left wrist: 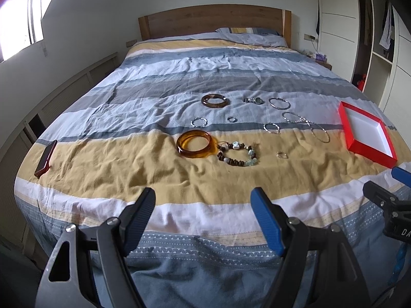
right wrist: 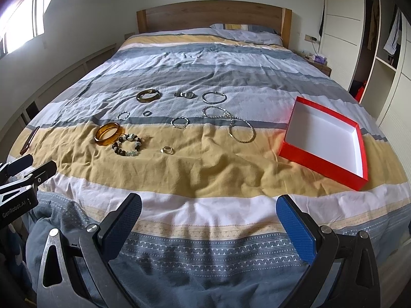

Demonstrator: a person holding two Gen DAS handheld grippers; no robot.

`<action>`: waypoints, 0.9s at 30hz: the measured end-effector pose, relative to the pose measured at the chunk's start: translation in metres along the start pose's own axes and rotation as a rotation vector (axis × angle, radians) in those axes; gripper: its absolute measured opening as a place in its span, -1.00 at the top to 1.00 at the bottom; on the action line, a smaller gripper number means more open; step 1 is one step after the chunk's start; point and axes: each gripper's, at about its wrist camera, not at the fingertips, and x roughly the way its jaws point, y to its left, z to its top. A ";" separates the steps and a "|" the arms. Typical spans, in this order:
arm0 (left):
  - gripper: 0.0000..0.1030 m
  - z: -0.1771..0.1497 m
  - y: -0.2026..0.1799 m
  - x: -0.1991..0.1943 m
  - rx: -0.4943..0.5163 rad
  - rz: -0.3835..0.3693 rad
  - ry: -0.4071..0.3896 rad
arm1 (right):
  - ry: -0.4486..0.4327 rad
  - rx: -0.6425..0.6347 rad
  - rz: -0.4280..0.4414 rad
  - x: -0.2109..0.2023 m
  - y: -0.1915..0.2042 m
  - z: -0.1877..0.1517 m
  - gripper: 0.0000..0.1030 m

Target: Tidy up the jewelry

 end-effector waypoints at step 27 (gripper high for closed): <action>-0.46 -0.002 -0.015 -0.015 0.044 -0.022 0.046 | -0.049 0.010 0.036 -0.007 -0.010 -0.006 -0.99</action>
